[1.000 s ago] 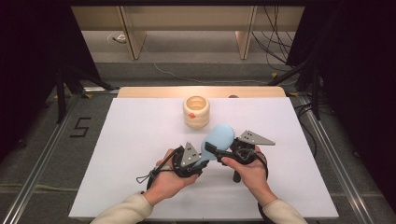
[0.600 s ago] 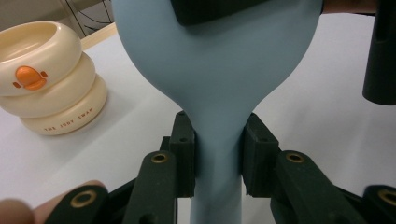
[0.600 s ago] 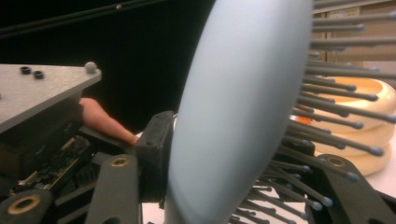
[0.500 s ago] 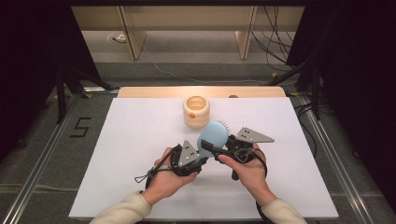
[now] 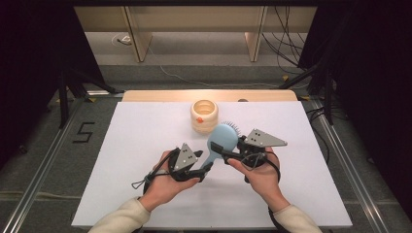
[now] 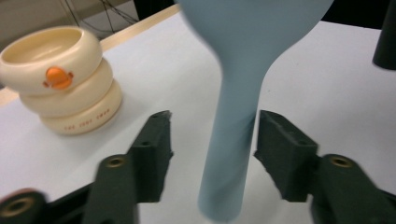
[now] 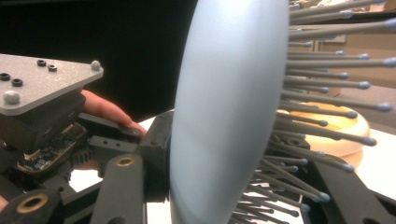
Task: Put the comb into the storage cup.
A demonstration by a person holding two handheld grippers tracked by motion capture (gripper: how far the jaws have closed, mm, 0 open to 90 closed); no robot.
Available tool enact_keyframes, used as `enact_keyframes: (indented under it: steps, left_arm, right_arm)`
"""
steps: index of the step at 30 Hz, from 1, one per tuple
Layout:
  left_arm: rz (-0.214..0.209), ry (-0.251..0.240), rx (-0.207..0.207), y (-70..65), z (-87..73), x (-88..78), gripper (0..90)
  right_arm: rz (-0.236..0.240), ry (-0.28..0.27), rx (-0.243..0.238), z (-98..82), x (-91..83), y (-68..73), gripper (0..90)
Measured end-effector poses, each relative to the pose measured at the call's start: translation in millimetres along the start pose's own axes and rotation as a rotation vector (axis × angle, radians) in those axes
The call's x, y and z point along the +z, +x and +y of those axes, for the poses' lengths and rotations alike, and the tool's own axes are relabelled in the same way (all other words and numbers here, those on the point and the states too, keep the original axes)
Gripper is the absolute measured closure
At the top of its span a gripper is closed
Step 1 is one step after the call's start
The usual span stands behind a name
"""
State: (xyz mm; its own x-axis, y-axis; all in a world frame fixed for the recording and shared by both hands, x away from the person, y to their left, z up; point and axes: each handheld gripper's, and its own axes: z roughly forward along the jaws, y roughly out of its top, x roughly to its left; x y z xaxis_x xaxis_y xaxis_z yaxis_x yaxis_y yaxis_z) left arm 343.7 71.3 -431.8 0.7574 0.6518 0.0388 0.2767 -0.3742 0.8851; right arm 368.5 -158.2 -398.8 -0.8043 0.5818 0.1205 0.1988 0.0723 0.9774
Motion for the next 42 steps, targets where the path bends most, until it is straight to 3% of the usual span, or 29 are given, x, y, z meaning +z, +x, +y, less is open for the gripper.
enact_keyframes:
  steps: [5,8,14,20,27,33,42]
  left_arm:
    - [0.064,0.03,-0.056,12.9,-9.6,-5.9,27.7]
    - [0.071,0.03,-0.061,17.7,-13.0,-8.8,15.4]
    - [0.082,0.032,-0.08,25.1,-20.6,-15.3,0.0]
    - [0.104,0.033,-0.064,32.7,-27.5,-25.4,0.0]
    - [0.125,0.026,-0.081,45.2,-38.6,-34.0,0.0]
    - [0.141,-0.001,-0.091,50.2,-42.6,-38.3,0.0]
    - [0.149,0.003,-0.108,54.1,-46.8,-39.4,0.0]
  right_arm:
    - [-0.024,0.005,-0.022,2.3,-2.9,-1.5,51.3]
    - [-0.029,0.004,-0.021,2.9,-4.0,-2.7,51.3]
    - [-0.041,0.002,-0.028,4.4,-6.0,-3.9,51.4]
    - [-0.051,-0.002,-0.036,6.5,-7.5,-5.0,51.4]
    - [-0.059,0.009,-0.035,5.7,-7.7,-8.1,51.4]
    - [-0.065,0.009,-0.03,8.0,-6.7,-10.9,51.4]
    - [-0.063,0.0,-0.04,15.5,-1.6,-14.0,51.4]
